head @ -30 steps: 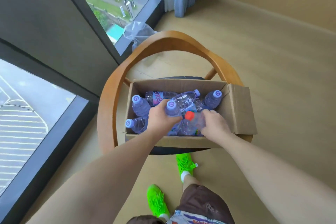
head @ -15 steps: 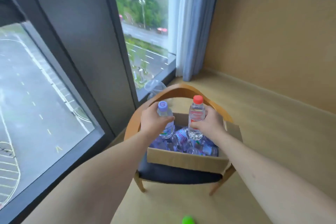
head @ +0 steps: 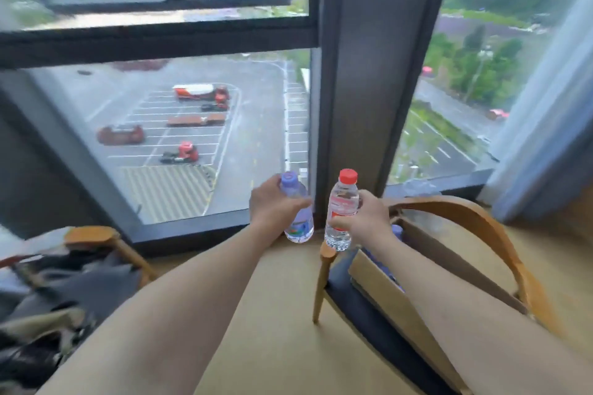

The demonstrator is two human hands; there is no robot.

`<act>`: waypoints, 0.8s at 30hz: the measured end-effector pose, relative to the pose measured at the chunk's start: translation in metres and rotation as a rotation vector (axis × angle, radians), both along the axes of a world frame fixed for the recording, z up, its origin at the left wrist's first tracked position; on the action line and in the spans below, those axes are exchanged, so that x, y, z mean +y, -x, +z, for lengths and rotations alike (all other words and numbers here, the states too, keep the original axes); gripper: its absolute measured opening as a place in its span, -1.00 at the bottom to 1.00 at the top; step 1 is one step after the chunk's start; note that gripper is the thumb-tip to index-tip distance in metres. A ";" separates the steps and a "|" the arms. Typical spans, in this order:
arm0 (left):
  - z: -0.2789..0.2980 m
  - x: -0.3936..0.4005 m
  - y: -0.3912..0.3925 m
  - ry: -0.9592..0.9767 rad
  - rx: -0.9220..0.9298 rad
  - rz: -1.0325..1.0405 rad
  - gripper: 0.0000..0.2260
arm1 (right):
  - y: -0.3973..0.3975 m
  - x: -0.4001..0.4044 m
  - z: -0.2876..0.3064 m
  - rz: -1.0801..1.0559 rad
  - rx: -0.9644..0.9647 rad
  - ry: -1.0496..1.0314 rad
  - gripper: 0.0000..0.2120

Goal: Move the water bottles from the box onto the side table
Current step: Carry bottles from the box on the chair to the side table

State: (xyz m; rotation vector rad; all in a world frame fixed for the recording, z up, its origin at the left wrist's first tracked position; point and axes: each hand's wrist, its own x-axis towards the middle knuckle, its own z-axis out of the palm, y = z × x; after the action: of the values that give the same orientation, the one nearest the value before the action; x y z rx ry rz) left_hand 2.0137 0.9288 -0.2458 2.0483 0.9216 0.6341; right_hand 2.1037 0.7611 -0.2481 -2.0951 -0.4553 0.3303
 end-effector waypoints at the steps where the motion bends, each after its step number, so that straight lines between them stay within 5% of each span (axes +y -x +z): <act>1: 0.001 0.007 0.024 0.007 0.011 0.055 -0.65 | 0.015 0.013 0.000 0.053 0.017 -0.012 -0.63; 13: 0.016 0.035 0.355 -0.032 0.018 0.676 -0.61 | 0.267 0.132 0.018 0.695 0.087 -0.098 -0.58; 24: 0.009 -0.055 0.739 -0.001 0.005 1.190 -0.60 | 0.632 0.128 0.019 1.157 0.034 -0.085 -0.58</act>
State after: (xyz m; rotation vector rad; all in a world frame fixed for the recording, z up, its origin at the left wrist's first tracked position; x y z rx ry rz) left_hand 1.2749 0.8738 -0.2365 1.3128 2.1252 1.1998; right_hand 1.4714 0.8894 -0.2291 -1.5300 -1.6022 0.9667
